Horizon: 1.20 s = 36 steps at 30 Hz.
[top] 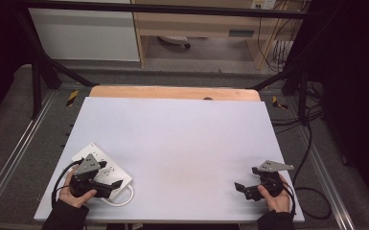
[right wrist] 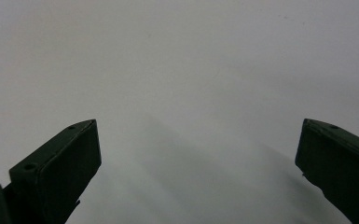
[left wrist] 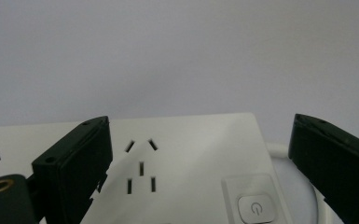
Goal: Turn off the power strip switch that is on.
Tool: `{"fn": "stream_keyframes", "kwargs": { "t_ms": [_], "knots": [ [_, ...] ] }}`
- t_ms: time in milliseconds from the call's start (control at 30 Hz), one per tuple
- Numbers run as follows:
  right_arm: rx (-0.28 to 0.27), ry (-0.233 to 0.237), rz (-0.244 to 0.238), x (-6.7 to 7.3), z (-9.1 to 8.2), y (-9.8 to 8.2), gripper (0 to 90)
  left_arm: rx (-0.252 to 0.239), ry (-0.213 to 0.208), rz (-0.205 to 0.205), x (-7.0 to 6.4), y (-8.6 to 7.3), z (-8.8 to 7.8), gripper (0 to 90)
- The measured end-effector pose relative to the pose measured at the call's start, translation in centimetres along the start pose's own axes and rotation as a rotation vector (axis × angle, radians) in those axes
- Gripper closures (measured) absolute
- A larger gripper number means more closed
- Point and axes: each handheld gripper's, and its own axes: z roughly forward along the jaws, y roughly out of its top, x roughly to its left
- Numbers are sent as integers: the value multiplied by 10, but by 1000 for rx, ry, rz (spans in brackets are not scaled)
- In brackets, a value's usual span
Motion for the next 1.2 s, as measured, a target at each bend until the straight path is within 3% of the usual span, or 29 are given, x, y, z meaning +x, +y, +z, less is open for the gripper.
{"fn": "stream_keyframes", "kwargs": {
  "t_ms": [1200],
  "knots": [
    [8, 4, -3, 0, 1, 0, 7, -8, 19, -29, 10, 0, -12, 79]
  ]
}}
